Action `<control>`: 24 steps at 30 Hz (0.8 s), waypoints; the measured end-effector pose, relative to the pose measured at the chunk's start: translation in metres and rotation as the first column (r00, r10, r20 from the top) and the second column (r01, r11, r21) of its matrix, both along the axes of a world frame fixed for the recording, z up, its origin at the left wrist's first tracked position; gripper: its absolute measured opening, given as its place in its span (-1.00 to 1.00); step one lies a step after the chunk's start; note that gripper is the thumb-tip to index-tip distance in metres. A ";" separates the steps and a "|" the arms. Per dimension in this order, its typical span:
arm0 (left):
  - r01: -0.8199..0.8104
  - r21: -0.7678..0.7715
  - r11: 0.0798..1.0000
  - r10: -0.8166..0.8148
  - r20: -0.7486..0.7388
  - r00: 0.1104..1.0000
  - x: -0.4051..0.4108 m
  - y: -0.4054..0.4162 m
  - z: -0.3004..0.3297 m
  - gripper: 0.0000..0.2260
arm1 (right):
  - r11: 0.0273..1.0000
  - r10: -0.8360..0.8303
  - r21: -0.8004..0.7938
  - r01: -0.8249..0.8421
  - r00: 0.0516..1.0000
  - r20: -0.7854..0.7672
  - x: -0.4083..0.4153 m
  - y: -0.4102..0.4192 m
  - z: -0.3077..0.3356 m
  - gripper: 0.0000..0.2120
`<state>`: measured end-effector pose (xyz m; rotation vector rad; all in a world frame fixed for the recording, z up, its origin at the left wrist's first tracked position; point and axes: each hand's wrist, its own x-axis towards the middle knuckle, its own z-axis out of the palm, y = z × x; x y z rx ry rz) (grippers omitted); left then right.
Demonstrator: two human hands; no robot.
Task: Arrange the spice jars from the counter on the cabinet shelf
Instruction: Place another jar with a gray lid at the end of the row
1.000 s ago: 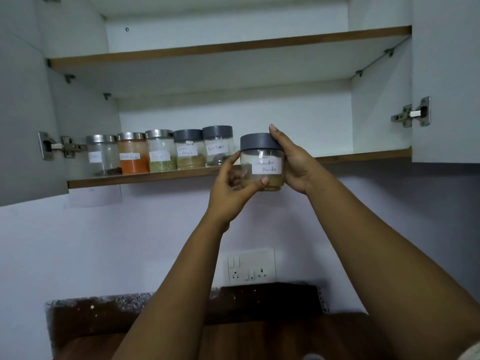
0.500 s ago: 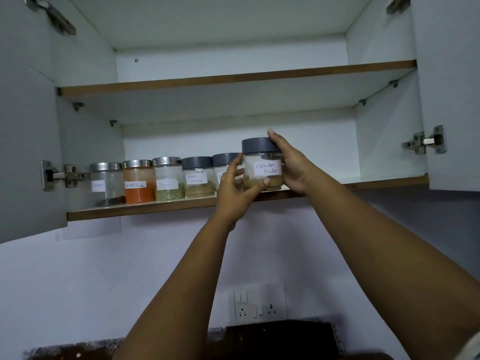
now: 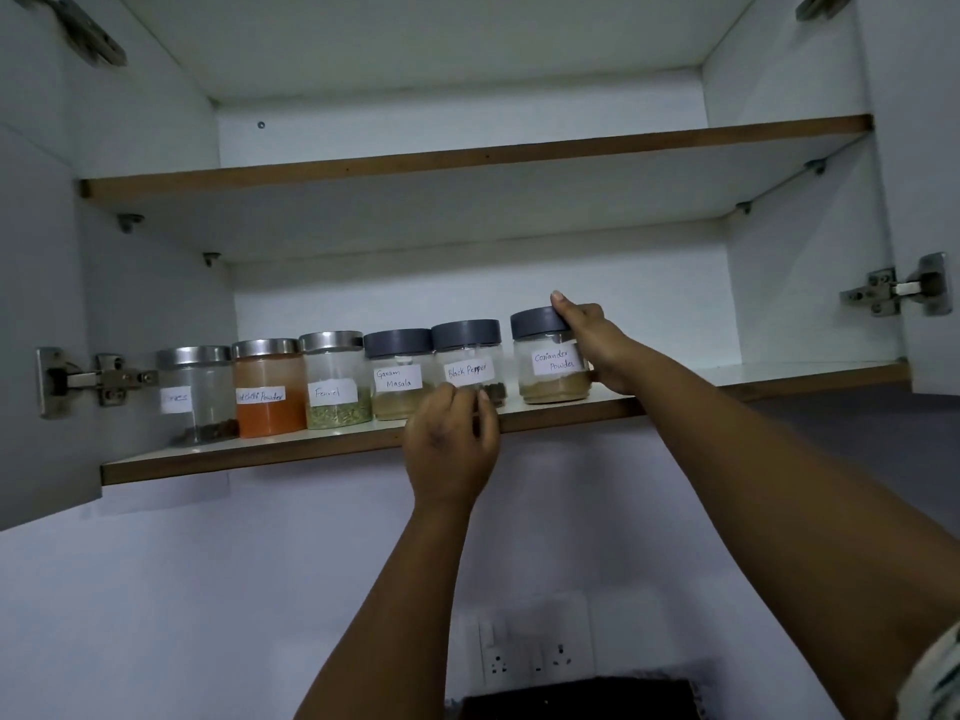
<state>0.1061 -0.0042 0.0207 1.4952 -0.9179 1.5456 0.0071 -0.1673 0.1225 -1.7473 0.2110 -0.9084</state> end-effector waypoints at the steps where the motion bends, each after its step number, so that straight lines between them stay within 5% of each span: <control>1: -0.055 0.026 0.998 0.054 0.040 0.998 0.006 -0.001 -0.004 -0.81 | 1.000 0.001 0.012 -0.001 1.000 -0.013 0.004 -0.002 0.001 -0.39; 7: -0.261 0.000 0.965 0.260 0.076 0.963 0.014 -0.014 -0.012 -0.79 | 0.998 -0.046 0.033 0.046 0.999 0.014 0.032 -0.013 -0.006 -0.39; 24: -0.189 0.055 0.980 0.186 0.044 0.981 0.009 -0.008 -0.014 -0.80 | 0.999 0.014 0.051 -0.013 1.000 -0.024 0.036 -0.019 -0.007 -0.32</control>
